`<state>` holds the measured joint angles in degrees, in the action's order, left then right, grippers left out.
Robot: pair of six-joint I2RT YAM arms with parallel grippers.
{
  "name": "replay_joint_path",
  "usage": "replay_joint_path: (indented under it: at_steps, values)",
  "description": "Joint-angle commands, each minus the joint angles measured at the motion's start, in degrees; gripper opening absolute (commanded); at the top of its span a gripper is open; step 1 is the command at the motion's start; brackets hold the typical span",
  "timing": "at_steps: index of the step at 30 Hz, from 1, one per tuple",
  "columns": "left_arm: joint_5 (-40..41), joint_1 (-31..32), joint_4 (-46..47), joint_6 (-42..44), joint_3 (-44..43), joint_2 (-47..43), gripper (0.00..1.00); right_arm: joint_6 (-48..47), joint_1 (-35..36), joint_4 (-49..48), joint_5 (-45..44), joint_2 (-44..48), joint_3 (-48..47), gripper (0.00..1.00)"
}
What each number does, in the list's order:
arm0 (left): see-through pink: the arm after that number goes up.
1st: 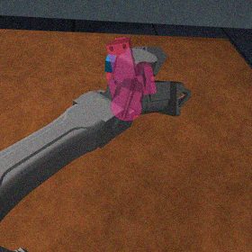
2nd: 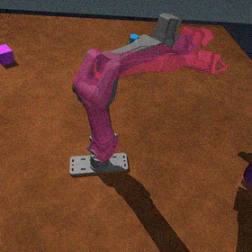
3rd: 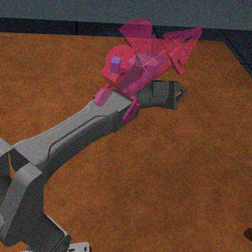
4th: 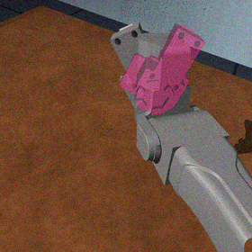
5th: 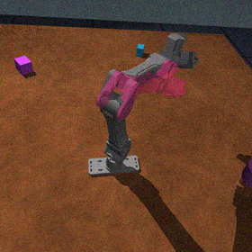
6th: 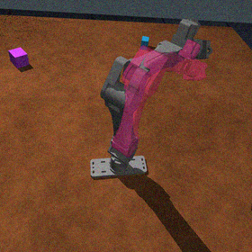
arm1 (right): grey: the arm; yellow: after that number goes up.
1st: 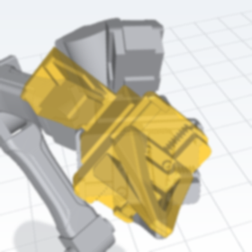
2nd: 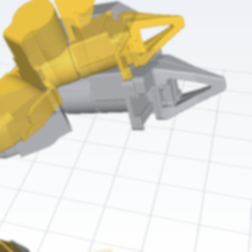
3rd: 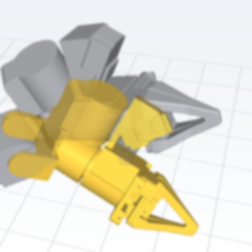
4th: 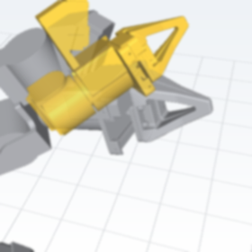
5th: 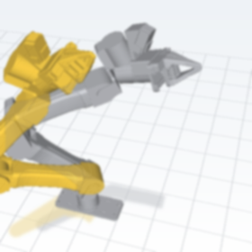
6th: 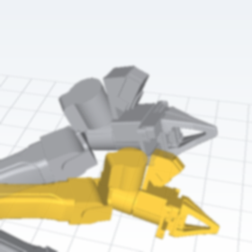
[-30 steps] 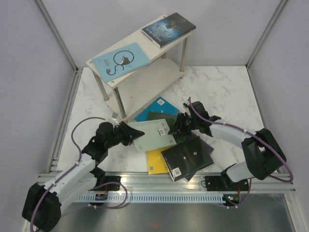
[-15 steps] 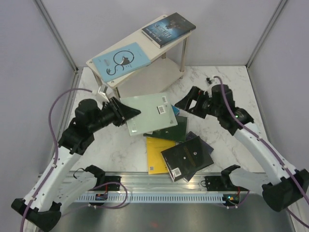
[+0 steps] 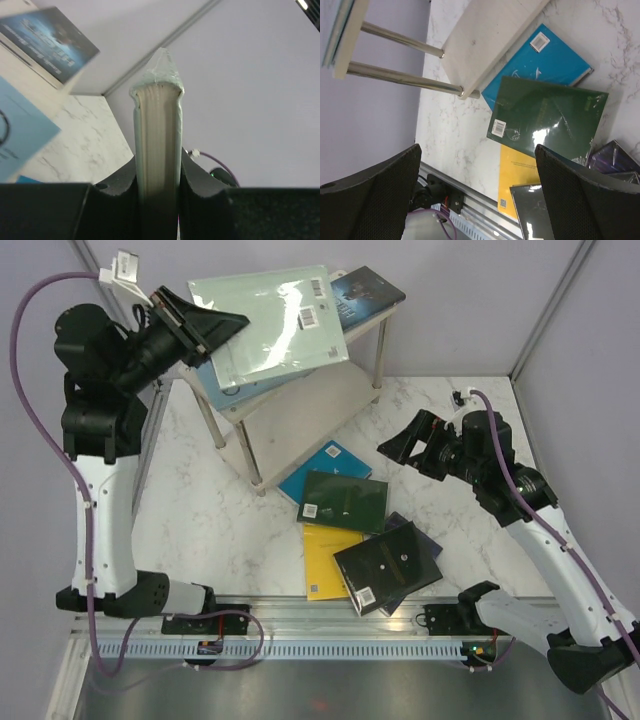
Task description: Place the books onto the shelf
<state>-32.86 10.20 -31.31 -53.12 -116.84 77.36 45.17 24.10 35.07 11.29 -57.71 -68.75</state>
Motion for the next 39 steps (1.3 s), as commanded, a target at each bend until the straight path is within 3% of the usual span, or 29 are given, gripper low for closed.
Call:
replay_joint_path:
  at_steps: [1, 6, 13, 28, 39]
  values:
    - [-8.25, -6.76, 1.95, -3.21, -7.43, 4.89, 0.02, 0.36, -0.1, 1.76, 0.14, 1.81, 0.02, 0.98]
    - [-11.43, -11.85, 2.04, -4.88, -10.69, 10.52, 0.02, 0.54, -0.1, 1.93, 0.22, 3.04, 0.81, 0.98]
    - [-10.03, -13.27, 2.66, -5.76, -8.41, 11.76, 0.02, 0.54, -0.19, 1.93, 0.58, 3.05, 1.95, 0.98]
    - [-5.99, -14.24, 3.01, -2.87, 11.09, 6.75, 0.02, 0.1, -0.1, 2.02, 1.19, 3.31, 4.32, 0.98]
    - [-2.91, -15.55, 6.16, -6.02, 11.63, 6.22, 0.02, -0.34, -0.19, 2.02, 1.45, 3.13, 4.94, 0.98]
